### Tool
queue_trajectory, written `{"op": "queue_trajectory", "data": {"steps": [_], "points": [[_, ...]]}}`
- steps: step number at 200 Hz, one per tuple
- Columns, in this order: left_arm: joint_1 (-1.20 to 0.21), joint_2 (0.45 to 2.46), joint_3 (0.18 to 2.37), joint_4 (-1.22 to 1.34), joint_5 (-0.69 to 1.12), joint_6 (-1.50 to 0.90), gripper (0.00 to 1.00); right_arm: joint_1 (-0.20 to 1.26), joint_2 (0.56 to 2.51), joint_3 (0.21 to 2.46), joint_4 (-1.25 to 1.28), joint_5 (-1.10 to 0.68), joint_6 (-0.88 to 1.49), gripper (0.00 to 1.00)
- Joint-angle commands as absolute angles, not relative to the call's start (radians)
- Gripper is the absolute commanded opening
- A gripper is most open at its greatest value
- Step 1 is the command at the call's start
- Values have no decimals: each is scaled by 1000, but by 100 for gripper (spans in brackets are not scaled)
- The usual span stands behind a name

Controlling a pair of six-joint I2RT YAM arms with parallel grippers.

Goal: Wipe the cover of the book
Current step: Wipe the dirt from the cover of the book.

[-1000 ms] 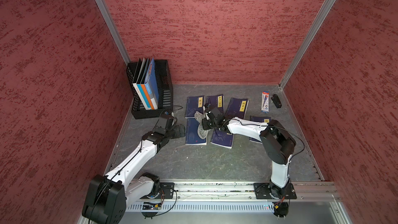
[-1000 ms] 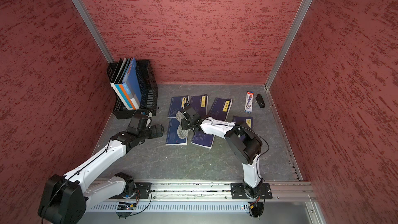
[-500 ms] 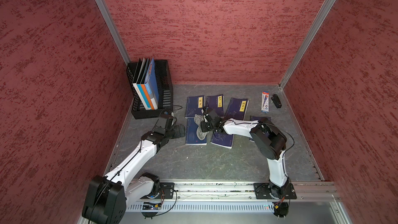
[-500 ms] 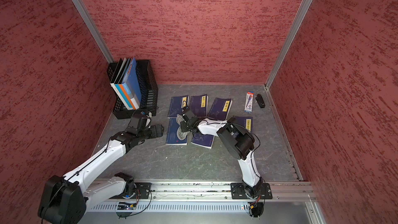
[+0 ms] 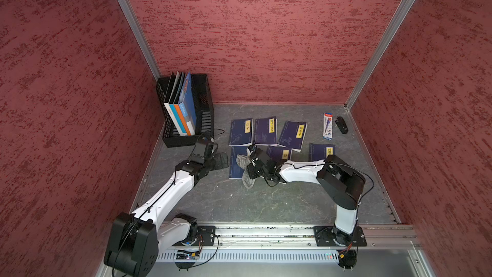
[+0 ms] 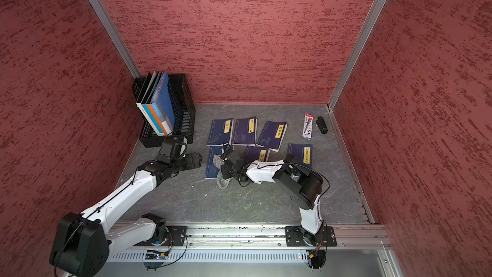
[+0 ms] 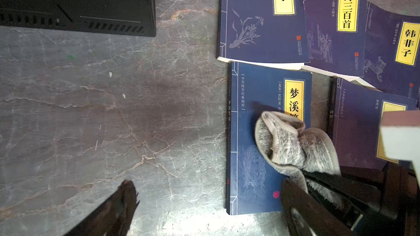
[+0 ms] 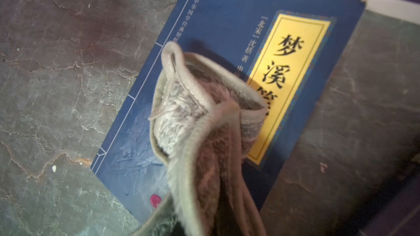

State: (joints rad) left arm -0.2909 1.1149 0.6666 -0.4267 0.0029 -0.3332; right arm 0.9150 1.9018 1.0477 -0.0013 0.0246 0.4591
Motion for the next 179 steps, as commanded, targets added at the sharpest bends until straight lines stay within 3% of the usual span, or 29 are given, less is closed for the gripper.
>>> {"op": "queue_trajectory", "data": {"steps": [1,52,109,143,179], "points": [[-285,1115,687,-420,15,-342,100,919,1963,1074,-144,69,436,9],[-281,1086,699,-447,15,-344,100,855,2143,1352,-205,116,372,9],[-274,1081,707,-454,32,-345,100,767,2183,1439,-207,133,353,9],[-273,1081,707,-447,37,-347,100,753,2156,1406,-210,126,333,9],[-268,1083,712,-446,41,-345,100,769,2046,1196,-130,43,384,10]]}}
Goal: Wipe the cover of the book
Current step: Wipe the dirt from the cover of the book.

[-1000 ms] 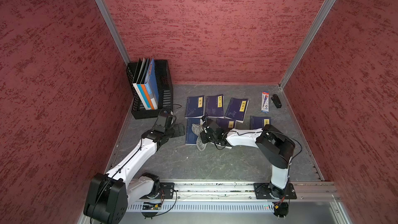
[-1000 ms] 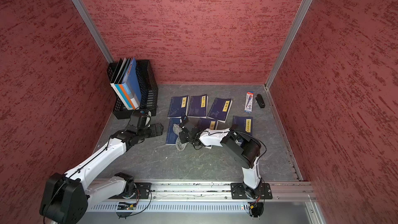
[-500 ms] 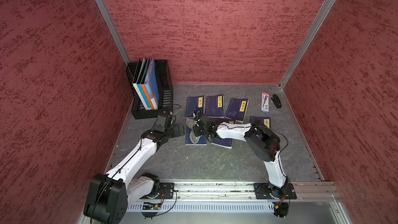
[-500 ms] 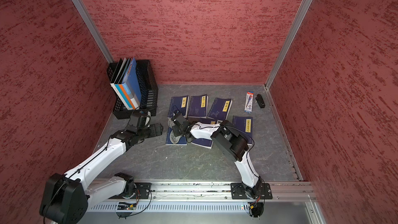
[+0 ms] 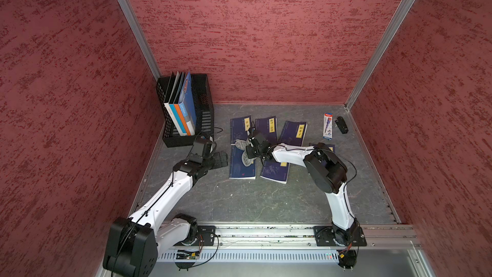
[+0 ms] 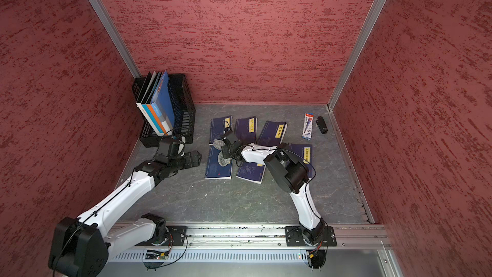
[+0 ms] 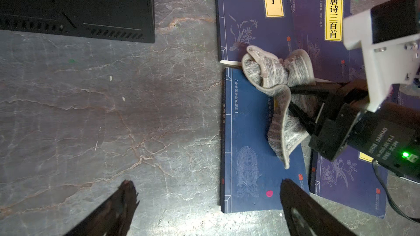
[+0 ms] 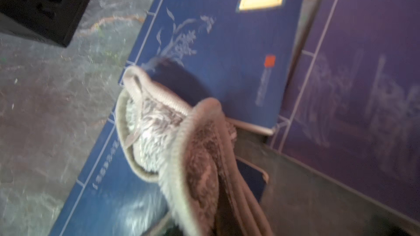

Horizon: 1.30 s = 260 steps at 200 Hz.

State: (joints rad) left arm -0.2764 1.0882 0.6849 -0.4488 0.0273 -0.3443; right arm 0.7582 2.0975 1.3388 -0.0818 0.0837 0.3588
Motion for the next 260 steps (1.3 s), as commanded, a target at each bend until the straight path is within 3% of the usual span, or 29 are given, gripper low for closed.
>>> {"op": "queue_trajectory", "data": {"steps": [1,40,80,149,201,260], "points": [[-268,1083,712,-446,41,-345,100,769,2046,1196,-130,43,384,10],[-265,1096,706,-433,47,-348,100,854,1943,1019,-92,12,433,10],[-265,1118,709,-429,58,-353,100,887,1922,1007,-106,44,447,10],[-265,1094,710,-459,57,-354,100,887,1982,1250,-262,194,368,10],[-265,1086,692,-454,75,-372,100,887,1956,1356,-281,201,325,10],[-265,1080,698,-461,77,-375,100,885,2101,1529,-275,164,268,10]]}}
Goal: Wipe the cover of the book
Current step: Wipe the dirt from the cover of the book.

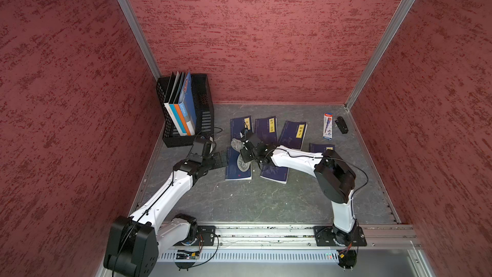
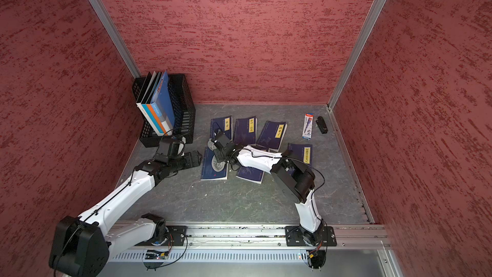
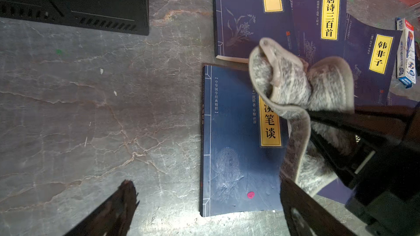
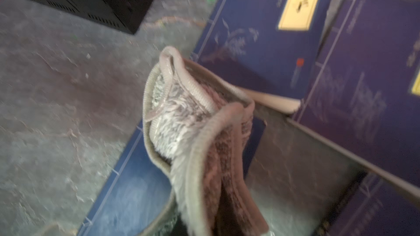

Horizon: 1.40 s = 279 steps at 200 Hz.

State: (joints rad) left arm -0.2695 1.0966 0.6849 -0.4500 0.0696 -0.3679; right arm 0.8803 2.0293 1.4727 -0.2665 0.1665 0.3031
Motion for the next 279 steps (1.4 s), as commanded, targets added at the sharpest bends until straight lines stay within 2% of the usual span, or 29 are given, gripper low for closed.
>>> {"op": "queue_trajectory", "data": {"steps": [1,70,138,170,197,279], "points": [[-265,1079,698,-461,77,-375,100,885,2104,1532,-275,163,268,10],[-265,1054,708,-478,69,-371,100,859,2201,1482,-213,104,296,10],[-257,1071,715,-457,77,-372,100,901,2028,1155,-130,-46,365,10],[-252,1093,713,-440,86,-371,100,926,1987,1086,-120,-84,378,10],[-249,1104,716,-435,94,-373,100,927,2003,1119,-130,-50,364,10],[-243,1083,725,-452,90,-377,100,864,2219,1469,-210,36,281,11]]}}
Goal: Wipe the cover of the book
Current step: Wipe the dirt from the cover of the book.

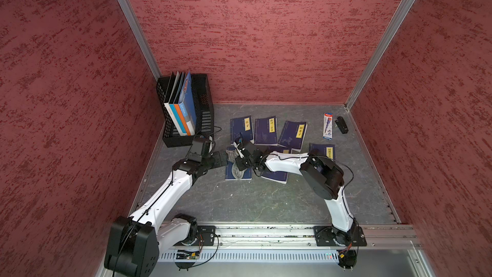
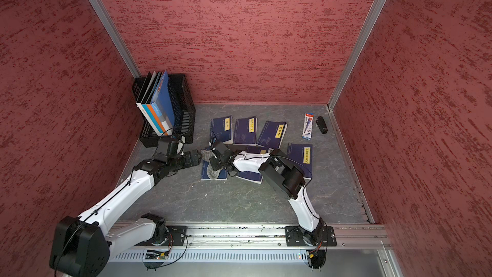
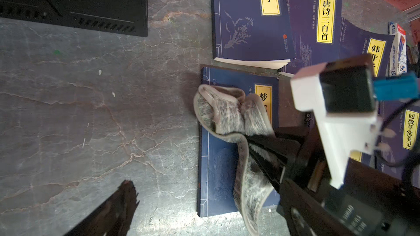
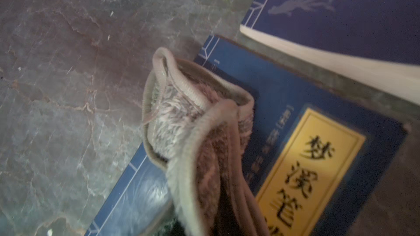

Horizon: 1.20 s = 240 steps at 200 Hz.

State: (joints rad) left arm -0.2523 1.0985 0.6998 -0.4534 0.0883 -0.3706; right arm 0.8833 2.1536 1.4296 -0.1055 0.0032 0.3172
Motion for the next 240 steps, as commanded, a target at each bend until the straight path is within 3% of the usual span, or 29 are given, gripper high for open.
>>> {"op": "queue_trajectory", "data": {"steps": [1,102,187,240], "points": [[-243,1084,725,-452,90,-378,100,864,2219,1471,-212,35,280,12],[-213,1091,723,-442,100,-381,100,974,2047,1147,-58,-167,351,11],[-204,1041,716,-475,104,-407,100,874,2281,1519,-98,-114,302,11],[-198,1028,718,-488,108,-421,100,865,2281,1512,-79,-202,293,11]]}}
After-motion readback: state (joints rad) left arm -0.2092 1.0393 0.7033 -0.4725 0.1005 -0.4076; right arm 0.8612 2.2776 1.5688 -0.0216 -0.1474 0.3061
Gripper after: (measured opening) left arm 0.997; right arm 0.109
